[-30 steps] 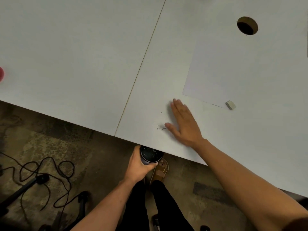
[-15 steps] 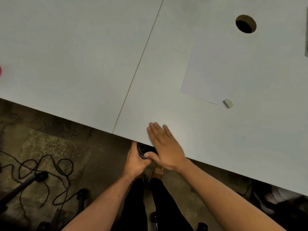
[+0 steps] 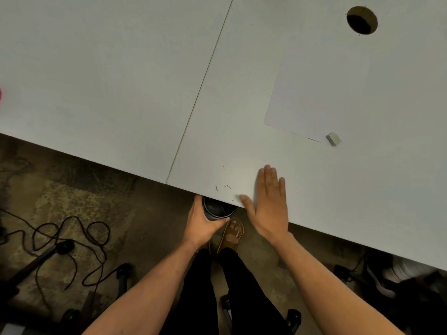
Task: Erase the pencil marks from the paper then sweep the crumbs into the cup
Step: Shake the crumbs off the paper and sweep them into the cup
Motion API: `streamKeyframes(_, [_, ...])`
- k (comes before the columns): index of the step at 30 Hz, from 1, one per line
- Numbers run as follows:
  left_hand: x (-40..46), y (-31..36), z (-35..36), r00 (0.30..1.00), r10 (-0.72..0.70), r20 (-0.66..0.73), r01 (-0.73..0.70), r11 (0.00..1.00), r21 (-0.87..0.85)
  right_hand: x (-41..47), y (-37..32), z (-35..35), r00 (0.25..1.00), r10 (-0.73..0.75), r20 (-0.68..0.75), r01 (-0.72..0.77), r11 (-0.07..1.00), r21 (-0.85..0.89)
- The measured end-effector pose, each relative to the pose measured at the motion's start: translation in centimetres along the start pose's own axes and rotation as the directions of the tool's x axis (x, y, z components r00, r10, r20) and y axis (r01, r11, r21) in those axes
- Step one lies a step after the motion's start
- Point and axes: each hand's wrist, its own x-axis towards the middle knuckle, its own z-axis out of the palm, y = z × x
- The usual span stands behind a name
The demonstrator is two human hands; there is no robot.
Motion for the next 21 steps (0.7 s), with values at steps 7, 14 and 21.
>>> streamKeyframes(7, [-0.2, -0.2, 0.2, 1.000, -0.015, 0.003, 0.015, 0.999, 0.050, -2.3, -5.0, 1.9, 0.983, -0.156, 0.101, 0.164, 0.983, -0.078])
streamKeyframes(14, [-0.3, -0.1, 0.2, 1.000, -0.020, 0.001, 0.020, 0.999, 0.040, -2.1, -5.1, 1.3, 0.958, -0.283, 0.055, 0.269, 0.945, 0.184])
streamKeyframes(21, [-0.2, -0.2, 0.1, 0.999, 0.000, -0.050, 0.000, 1.000, 0.001, 5.5, -2.7, -0.6, 0.956, -0.291, 0.049, 0.290, 0.957, 0.022])
